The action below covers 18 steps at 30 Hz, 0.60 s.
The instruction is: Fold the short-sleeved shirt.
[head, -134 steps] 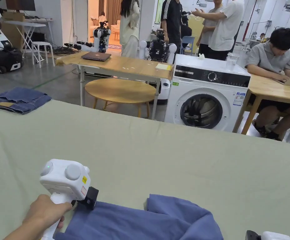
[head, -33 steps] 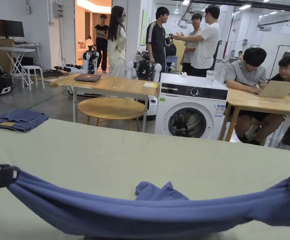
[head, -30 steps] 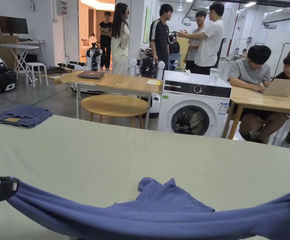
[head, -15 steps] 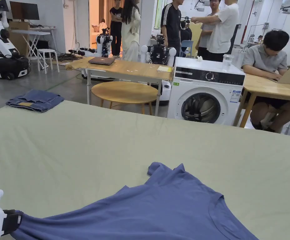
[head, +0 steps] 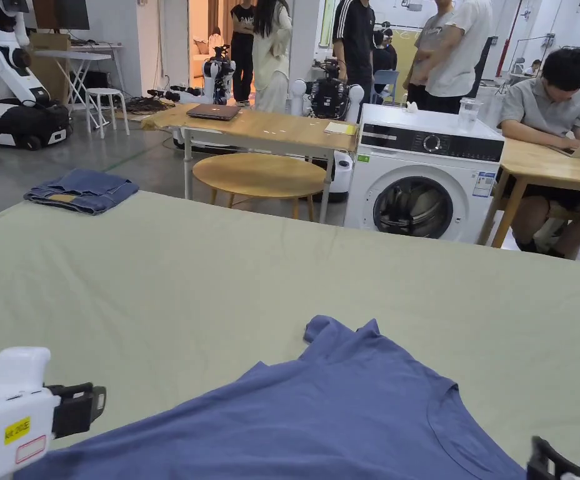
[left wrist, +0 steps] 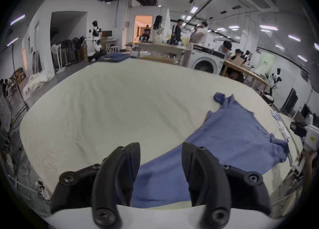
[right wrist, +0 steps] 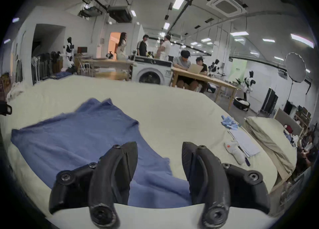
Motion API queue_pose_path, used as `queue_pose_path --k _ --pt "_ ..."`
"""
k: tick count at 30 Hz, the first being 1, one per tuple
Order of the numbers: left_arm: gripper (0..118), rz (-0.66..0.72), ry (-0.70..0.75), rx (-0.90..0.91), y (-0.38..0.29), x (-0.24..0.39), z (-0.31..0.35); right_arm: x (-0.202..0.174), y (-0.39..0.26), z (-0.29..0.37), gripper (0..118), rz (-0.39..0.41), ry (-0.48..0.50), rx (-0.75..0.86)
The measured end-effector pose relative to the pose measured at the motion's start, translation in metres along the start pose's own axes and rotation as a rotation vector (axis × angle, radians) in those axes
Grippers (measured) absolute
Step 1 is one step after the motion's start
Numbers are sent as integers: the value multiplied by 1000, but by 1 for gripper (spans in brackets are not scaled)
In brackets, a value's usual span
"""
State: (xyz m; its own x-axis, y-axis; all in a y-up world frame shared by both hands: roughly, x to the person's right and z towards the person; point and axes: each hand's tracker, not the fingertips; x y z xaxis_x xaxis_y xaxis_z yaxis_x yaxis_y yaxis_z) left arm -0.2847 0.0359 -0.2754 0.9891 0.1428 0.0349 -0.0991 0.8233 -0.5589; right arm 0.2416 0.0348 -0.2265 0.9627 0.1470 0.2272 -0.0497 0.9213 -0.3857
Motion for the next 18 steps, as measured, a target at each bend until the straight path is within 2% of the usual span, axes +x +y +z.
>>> queue_pose_path --k 7,8,9,10,11,12,13,18 --pt "48 -69 -3 191 8 62 -1 -56 22 9 56 -81 74 131" --pt "44 -76 2 212 8 70 -2 -62 24 10 53 -89 76 144" --pt "37 -87 4 226 9 77 -2 -69 26 11 46 -100 84 154" --pt "25 -91 9 239 9 84 -1 -74 28 11 34 -106 88 161" --pt "11 -103 21 246 11 91 -5 -77 29 11 15 -108 91 168" --pt "4 -120 22 252 11 96 -6 -80 30 10 6 -111 93 170" --pt "0 -134 37 256 11 102 -8 -85 31 10 0 -116 97 177" --pt "0 -125 27 251 11 106 -12 -92 33 8 0 -127 122 182"
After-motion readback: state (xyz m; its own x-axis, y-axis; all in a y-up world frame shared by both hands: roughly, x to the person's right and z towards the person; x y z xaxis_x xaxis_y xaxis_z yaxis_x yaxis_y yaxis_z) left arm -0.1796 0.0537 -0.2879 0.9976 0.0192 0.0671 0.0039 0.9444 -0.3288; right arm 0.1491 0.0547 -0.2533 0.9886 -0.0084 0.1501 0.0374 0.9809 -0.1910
